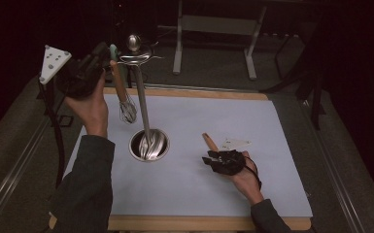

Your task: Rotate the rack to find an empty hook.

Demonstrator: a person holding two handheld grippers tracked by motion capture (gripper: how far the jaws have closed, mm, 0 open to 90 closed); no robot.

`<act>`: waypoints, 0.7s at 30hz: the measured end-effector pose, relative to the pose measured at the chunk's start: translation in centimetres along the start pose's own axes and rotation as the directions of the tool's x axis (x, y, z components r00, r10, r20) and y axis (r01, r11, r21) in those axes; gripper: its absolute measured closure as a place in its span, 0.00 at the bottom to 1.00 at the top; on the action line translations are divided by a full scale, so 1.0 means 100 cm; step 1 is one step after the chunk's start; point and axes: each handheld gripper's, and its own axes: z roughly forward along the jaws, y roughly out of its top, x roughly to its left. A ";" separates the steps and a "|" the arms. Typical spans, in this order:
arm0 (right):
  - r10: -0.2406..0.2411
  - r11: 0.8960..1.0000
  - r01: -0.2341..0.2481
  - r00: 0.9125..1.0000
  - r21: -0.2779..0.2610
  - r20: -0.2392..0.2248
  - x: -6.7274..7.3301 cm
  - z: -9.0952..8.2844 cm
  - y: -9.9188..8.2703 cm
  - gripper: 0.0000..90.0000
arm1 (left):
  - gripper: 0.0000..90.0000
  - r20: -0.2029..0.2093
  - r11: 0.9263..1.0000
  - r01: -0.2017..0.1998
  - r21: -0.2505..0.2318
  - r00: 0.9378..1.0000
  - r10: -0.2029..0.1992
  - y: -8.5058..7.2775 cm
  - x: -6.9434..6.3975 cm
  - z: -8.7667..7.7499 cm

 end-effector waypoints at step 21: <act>0.027 0.999 -0.026 0.999 -0.019 0.024 -0.010 -0.010 -0.002 0.70 | 0.99 -0.021 0.999 -0.012 0.053 1.000 0.013 -0.022 0.024 -0.027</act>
